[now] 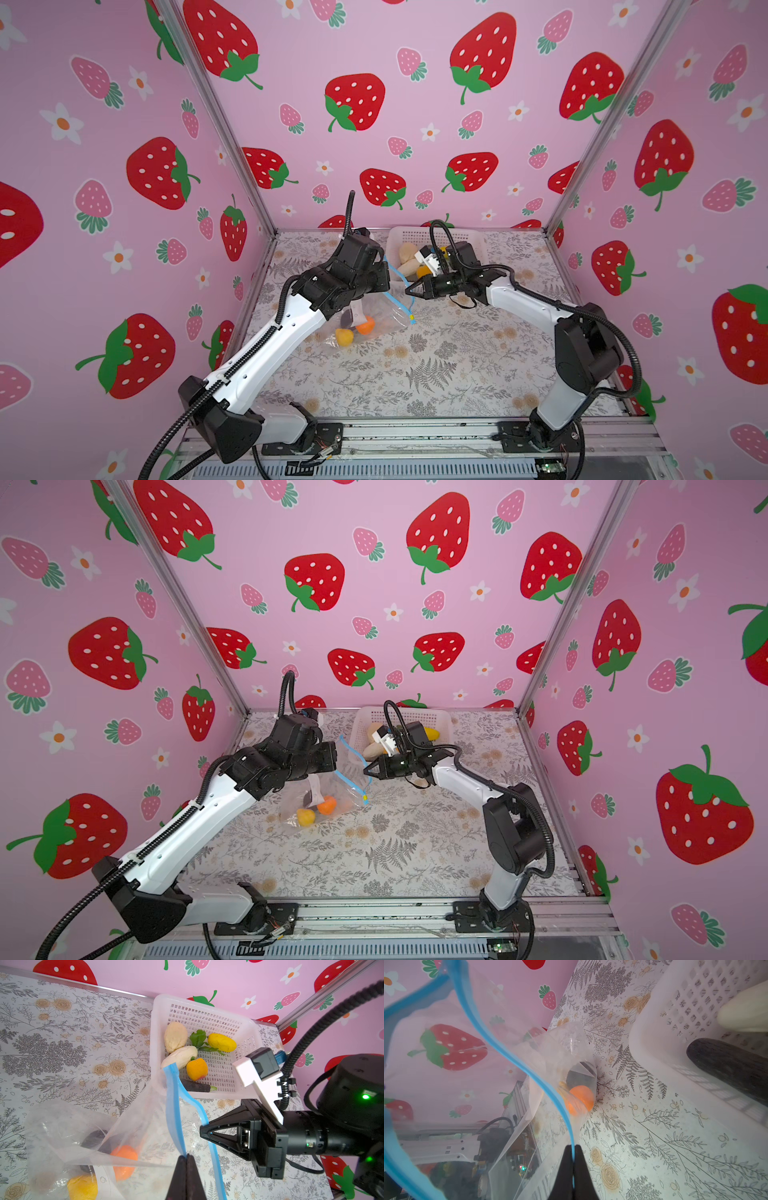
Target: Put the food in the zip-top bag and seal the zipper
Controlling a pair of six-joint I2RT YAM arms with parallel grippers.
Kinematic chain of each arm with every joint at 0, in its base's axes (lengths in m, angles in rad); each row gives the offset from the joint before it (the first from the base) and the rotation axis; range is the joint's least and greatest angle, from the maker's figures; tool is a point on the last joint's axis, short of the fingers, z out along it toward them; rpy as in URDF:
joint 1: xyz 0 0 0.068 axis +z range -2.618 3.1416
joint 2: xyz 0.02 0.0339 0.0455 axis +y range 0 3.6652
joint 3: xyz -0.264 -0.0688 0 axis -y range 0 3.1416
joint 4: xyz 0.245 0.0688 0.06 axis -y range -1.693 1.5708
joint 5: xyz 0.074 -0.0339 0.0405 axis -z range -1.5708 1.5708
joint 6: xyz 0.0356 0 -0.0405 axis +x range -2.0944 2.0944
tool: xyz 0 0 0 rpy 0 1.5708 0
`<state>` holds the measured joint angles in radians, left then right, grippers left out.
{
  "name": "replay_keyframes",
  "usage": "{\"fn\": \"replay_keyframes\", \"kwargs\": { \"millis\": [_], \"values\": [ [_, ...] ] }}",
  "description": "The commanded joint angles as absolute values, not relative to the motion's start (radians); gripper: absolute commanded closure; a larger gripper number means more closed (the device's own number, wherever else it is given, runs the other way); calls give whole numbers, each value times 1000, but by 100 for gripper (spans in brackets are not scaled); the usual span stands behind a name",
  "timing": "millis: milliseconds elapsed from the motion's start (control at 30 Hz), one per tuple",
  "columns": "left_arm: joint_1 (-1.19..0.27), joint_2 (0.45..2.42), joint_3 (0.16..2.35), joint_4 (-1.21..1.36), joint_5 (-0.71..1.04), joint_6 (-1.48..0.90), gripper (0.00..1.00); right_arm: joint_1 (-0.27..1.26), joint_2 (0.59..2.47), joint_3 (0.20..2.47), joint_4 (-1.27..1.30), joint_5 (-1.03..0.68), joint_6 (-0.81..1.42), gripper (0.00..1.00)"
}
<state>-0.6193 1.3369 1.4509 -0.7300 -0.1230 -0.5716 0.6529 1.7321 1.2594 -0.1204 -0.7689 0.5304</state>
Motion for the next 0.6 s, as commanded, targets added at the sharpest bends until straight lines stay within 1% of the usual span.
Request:
{"fn": "replay_keyframes", "kwargs": {
  "millis": [0,133,233,400,567],
  "values": [
    [-615,1323,1440,-716,-127,-564,100,660,1721,1270,-122,-761,533,98],
    [-615,1335,1406,-683,-59,-575,100,653,1715,1258,-119,-750,523,93],
    [-615,1351,1389,-677,-27,-580,100,633,1708,1254,-122,-742,517,86],
    [-613,1350,1374,-672,-20,-581,100,587,1688,1268,-142,-723,493,69],
    [-607,1348,1362,-662,-12,-577,100,539,1696,1328,-192,-699,439,61]
  ]
}}
